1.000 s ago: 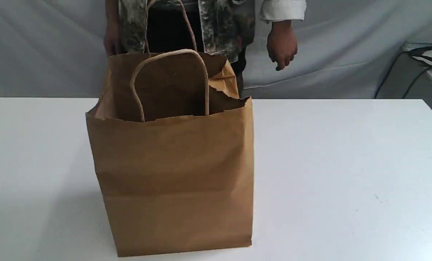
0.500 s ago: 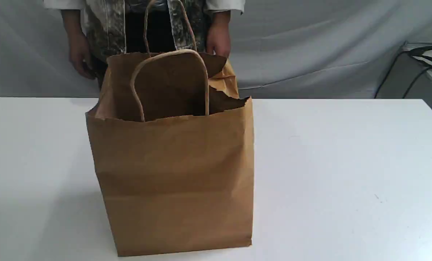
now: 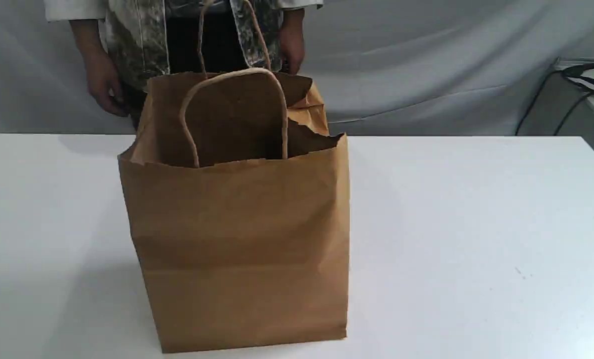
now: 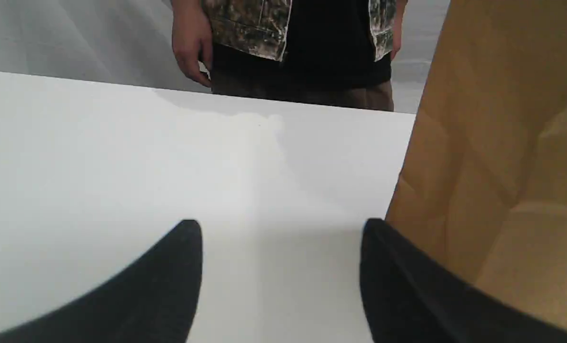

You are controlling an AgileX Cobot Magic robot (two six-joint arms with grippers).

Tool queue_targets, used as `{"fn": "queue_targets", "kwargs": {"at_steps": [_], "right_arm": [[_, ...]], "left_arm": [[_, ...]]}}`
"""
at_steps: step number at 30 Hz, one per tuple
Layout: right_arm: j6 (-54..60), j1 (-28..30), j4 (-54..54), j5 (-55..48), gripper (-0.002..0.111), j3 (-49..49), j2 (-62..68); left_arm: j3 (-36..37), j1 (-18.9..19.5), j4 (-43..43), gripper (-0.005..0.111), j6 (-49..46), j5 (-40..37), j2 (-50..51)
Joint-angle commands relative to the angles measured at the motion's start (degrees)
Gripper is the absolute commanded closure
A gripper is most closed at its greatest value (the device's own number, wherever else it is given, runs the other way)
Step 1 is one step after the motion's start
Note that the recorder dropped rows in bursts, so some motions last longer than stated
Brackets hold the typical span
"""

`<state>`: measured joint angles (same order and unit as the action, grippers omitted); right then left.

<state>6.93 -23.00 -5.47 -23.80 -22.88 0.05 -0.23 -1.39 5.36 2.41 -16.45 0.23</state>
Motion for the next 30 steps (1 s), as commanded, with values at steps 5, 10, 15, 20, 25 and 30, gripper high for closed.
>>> {"fn": "queue_targets", "kwargs": {"at_steps": [5,10,15,20,25,30], "right_arm": [[1.0,0.2,3.6,10.5,0.052,4.3,0.0],[-2.0,0.2,3.4,19.3,0.052,12.2,0.0],[-3.0,0.1,3.4,23.2,0.052,19.4,0.0],[-2.3,0.1,3.4,23.1,0.052,22.9,0.0],[-2.2,0.1,4.1,19.4,0.052,22.9,0.0],[-2.2,0.2,8.0,13.8,0.052,22.9,0.0]], "left_arm": [[0.2,0.1,0.0,0.055,0.4,0.3,-0.2],[0.2,0.1,0.0,0.055,0.4,0.3,-0.2],[0.2,0.1,0.0,0.055,0.3,0.3,-0.2],[0.2,0.1,0.0,0.055,0.3,0.3,-0.2],[0.2,0.1,0.0,0.055,0.3,0.3,-0.2],[0.2,0.1,0.0,0.055,0.3,0.3,-0.2]]}}
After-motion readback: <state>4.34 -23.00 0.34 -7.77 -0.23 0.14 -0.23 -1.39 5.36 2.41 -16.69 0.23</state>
